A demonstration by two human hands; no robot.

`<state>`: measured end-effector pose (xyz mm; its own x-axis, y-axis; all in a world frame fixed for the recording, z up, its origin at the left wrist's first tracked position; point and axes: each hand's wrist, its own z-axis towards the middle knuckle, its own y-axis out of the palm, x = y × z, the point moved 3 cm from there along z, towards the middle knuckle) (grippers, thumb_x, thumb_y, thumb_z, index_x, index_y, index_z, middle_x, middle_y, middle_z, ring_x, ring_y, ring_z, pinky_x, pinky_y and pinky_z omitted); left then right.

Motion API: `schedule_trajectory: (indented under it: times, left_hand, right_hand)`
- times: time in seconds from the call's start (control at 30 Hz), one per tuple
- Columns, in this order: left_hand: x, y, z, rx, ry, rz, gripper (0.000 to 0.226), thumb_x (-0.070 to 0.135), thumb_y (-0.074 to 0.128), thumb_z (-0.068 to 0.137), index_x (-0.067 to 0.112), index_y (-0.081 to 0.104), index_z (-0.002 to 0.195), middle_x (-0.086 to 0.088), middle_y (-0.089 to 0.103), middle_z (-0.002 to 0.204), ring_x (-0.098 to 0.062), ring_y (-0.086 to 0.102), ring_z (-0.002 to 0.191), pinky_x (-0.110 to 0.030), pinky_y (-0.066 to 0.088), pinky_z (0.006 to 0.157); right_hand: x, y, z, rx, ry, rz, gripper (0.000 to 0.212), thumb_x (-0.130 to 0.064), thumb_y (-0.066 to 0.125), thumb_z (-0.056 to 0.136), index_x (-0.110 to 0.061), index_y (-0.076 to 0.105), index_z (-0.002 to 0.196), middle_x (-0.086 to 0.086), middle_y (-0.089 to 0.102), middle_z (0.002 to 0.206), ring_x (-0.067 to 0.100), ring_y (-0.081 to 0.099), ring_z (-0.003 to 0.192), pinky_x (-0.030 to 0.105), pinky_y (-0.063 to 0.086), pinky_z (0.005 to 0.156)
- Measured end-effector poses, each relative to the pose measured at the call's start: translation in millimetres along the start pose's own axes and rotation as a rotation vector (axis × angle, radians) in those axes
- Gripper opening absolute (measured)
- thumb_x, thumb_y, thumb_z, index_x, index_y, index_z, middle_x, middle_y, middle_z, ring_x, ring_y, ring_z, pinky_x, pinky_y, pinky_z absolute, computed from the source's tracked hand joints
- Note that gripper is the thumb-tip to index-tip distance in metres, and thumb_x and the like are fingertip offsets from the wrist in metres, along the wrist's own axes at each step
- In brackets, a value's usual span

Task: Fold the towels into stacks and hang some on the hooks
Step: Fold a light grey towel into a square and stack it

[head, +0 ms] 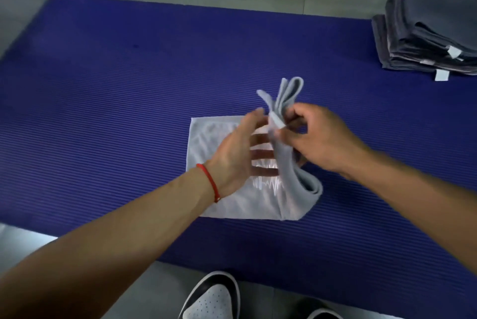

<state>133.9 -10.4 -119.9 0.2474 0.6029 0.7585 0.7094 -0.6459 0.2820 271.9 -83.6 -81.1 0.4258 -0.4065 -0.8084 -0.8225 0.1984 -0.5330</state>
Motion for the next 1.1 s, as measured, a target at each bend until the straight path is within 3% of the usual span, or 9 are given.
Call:
schedule_trajectory:
  times: [0.13, 0.23, 0.33, 0.4, 0.53, 0.67, 0.77, 0.87, 1.1]
  left_hand:
    - [1.0, -46.7, 7.9, 0.125, -0.025, -0.147, 0.050, 0.037, 0.065, 0.088, 0.000, 0.066, 0.122, -0.026, 0.066, 0.115, -0.042, 0.064, 0.097, -0.052, 0.052, 0.090]
    - [-8.2, -92.5, 10.9, 0.314, 0.087, 0.097, 0.028, 0.014, 0.061, 0.092, 0.019, 0.068, 0.118, -0.020, 0.072, 0.112, -0.042, 0.071, 0.100, -0.062, 0.058, 0.084]
    - [-18.0, -117.1, 6.5, 0.351, 0.112, 0.396, 0.045, 0.008, 0.053, 0.096, 0.044, 0.065, 0.120, 0.000, 0.075, 0.111, -0.024, 0.073, 0.100, -0.048, 0.061, 0.087]
    - [-23.0, -126.8, 5.8, 0.330, 0.125, 0.455, 0.047, 0.010, 0.051, 0.099, 0.047, 0.059, 0.128, 0.005, 0.072, 0.118, -0.019, 0.071, 0.105, -0.046, 0.060, 0.090]
    - [-25.8, -137.1, 7.5, 0.393, 0.261, 0.585, 0.042, 0.030, 0.053, 0.096, 0.048, 0.050, 0.134, 0.003, 0.069, 0.118, -0.022, 0.069, 0.104, -0.044, 0.058, 0.087]
    - [-29.9, -149.4, 13.3, 0.521, 0.198, 0.851, 0.038, 0.031, 0.049, 0.103, 0.030, 0.043, 0.141, 0.002, 0.066, 0.097, -0.010, 0.062, 0.078, -0.027, 0.046, 0.063]
    - [-26.5, -147.3, 19.6, 0.557, 0.181, 1.017, 0.042, 0.037, 0.048, 0.102, 0.022, 0.039, 0.140, -0.005, 0.066, 0.097, -0.025, 0.063, 0.081, -0.039, 0.051, 0.072]
    - [-16.0, -150.7, 31.3, 0.644, 0.244, 1.101, 0.049, 0.036, 0.047, 0.100, 0.020, 0.034, 0.144, -0.012, 0.066, 0.101, -0.035, 0.061, 0.091, -0.044, 0.047, 0.077]
    - [13.7, -150.1, 53.1, 0.496, 0.054, 1.323, 0.090, 0.012, 0.064, 0.089, 0.037, 0.012, 0.158, -0.017, 0.047, 0.135, -0.039, 0.053, 0.118, -0.051, 0.049, 0.095]
  right_hand:
    - [-24.8, 52.2, 7.3, -0.196, -0.067, 0.128, 0.022, -0.025, 0.065, 0.098, -0.019, 0.067, 0.119, -0.006, 0.074, 0.100, 0.005, 0.073, 0.083, 0.025, 0.061, 0.076]
    - [-9.3, 61.4, 2.8, -0.222, -0.249, -0.219, 0.026, -0.028, 0.057, 0.100, -0.025, 0.064, 0.126, -0.013, 0.065, 0.117, -0.004, 0.062, 0.098, 0.024, 0.052, 0.091]
    - [26.8, 73.0, -7.0, -0.417, -0.291, -0.623, 0.048, -0.029, 0.048, 0.103, -0.028, 0.042, 0.151, -0.004, 0.035, 0.156, 0.013, 0.031, 0.144, 0.036, 0.032, 0.118]
    - [47.5, 79.3, -16.6, -0.543, -0.272, -0.771, 0.056, -0.031, 0.044, 0.106, -0.032, 0.027, 0.159, -0.004, 0.006, 0.169, 0.013, 0.000, 0.156, 0.040, 0.019, 0.125]
    - [58.6, 76.2, -26.8, -0.533, -0.293, -0.770, 0.057, -0.037, 0.040, 0.109, -0.037, 0.017, 0.161, -0.010, -0.014, 0.170, 0.008, -0.021, 0.154, 0.041, 0.006, 0.128]
    - [67.7, 76.9, -26.2, -0.601, -0.236, -0.820, 0.058, -0.042, 0.034, 0.110, -0.040, 0.008, 0.161, -0.012, -0.019, 0.169, 0.007, -0.026, 0.152, 0.046, 0.001, 0.128]
    - [63.6, 74.9, -15.0, -0.498, -0.301, -0.846, 0.056, -0.040, 0.035, 0.109, -0.035, 0.016, 0.161, -0.007, -0.006, 0.171, 0.012, -0.011, 0.156, 0.042, 0.007, 0.128]
    - [56.9, 71.9, 9.7, -0.373, -0.291, -0.834, 0.063, -0.037, 0.036, 0.108, -0.031, 0.005, 0.163, -0.004, -0.018, 0.170, 0.014, -0.018, 0.156, 0.043, 0.001, 0.127]
    - [72.3, 73.5, 45.9, -0.472, -0.154, -0.829, 0.069, -0.042, 0.035, 0.108, -0.037, -0.009, 0.162, -0.015, -0.026, 0.166, 0.009, -0.022, 0.154, 0.052, 0.005, 0.127]
